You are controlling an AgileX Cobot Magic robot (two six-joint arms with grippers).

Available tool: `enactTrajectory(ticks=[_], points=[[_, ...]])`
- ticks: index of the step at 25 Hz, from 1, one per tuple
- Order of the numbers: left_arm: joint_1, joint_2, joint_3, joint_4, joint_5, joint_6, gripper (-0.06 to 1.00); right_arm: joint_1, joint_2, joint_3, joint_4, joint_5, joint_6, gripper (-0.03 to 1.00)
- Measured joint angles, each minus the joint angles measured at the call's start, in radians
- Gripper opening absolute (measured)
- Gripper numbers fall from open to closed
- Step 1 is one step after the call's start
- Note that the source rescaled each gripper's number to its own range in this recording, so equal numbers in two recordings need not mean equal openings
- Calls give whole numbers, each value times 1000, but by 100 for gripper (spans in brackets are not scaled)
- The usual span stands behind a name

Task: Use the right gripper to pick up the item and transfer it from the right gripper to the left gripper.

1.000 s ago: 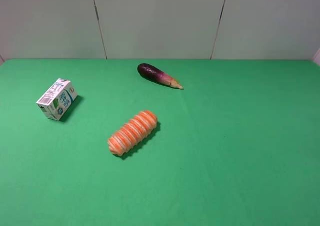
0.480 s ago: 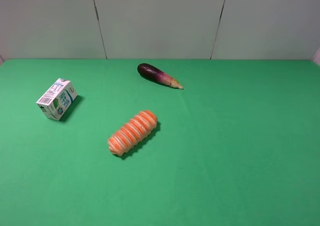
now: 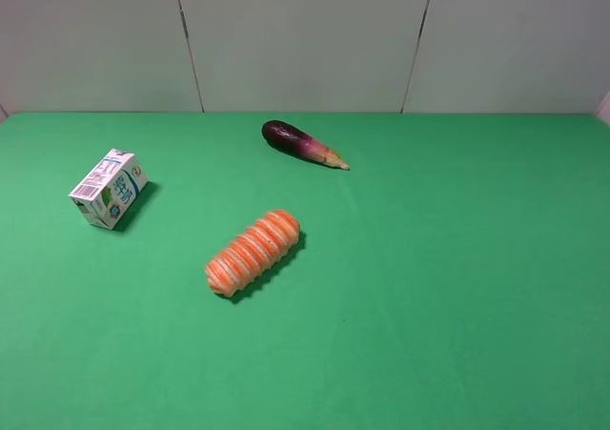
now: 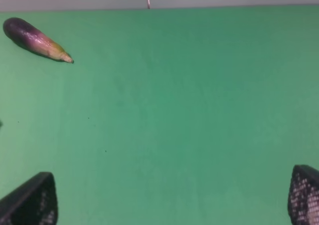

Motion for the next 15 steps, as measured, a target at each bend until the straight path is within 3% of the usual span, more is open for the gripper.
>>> enactTrajectory(ticks=[15], points=[[0,0,0,0,0,0,98,0,0,0,0,0,0,100]])
